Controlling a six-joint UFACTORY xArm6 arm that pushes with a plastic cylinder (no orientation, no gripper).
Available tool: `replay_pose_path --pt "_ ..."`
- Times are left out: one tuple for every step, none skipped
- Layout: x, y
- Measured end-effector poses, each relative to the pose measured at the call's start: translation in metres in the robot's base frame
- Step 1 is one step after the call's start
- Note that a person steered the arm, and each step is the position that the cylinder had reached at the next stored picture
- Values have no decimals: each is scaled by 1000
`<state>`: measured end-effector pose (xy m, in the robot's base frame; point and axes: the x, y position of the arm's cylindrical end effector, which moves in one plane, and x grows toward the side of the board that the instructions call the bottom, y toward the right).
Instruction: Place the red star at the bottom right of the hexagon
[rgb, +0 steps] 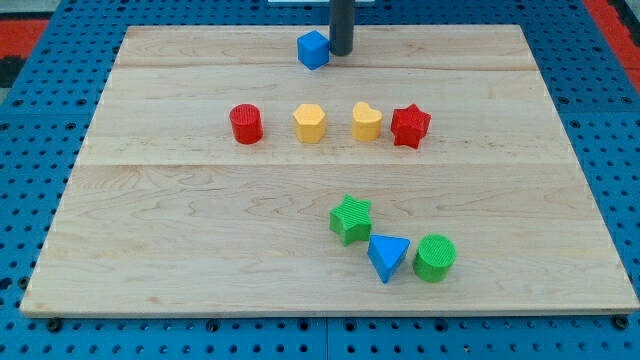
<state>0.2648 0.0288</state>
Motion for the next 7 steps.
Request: replay_pose_path --pt "51 0" --pt "50 87" --pt "82 139" --pt "121 108" --pt "147 70" --pt "164 18" --pt "186 -41"
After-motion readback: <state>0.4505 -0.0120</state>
